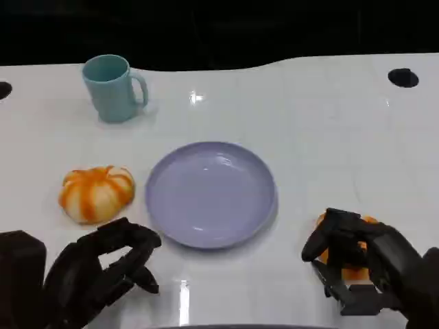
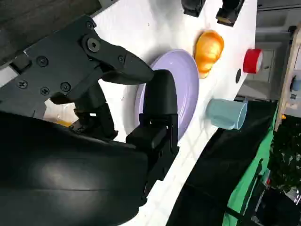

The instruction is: Grasp the bread from the table and place it into the plate.

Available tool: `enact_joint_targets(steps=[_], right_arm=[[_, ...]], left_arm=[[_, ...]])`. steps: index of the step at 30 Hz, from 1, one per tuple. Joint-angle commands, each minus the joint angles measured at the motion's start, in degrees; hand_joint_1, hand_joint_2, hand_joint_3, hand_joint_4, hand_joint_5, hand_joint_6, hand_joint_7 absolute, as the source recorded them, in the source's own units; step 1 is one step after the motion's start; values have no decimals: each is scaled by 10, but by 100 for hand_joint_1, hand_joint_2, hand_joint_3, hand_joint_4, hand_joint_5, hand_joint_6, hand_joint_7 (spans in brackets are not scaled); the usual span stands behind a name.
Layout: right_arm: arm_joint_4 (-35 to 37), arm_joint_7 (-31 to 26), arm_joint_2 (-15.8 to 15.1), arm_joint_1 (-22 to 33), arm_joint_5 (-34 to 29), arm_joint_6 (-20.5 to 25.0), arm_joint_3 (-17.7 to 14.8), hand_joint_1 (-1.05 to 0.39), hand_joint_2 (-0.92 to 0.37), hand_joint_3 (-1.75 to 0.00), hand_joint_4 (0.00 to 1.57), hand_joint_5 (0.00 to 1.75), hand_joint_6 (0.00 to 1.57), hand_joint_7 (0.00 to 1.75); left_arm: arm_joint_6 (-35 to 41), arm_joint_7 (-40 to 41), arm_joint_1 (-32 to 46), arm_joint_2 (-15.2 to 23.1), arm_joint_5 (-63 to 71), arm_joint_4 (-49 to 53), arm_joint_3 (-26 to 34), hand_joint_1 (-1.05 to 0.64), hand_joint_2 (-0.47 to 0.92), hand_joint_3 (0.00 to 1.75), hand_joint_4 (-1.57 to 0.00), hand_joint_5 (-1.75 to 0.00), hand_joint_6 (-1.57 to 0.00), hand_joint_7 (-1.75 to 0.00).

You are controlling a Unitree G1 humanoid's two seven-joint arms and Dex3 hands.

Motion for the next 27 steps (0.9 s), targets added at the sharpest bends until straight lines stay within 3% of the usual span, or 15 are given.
enact_joint_targets(steps=[1,23,27], right_arm=[[-7,-4,-7,2,2,-4,-10,-19,-52,-108,76,175,67,147],[-7,-2,-4,0,13,2,-11,-18,-53,-107,72,174,65,146],[-3,-9,-8,-3,2,-10,-10,-17,-53,-103,69,163,63,128]], left_arm=[[-5,-2,3,11,5,-2,3,-50,92,34,-66,-162,-68,-120],[3,2,2,10,4,-6,3,-50,92,32,-66,-162,-68,-120],[-1,-1,0,10,6,-3,1,-50,92,34,-65,-163,-67,-121]])
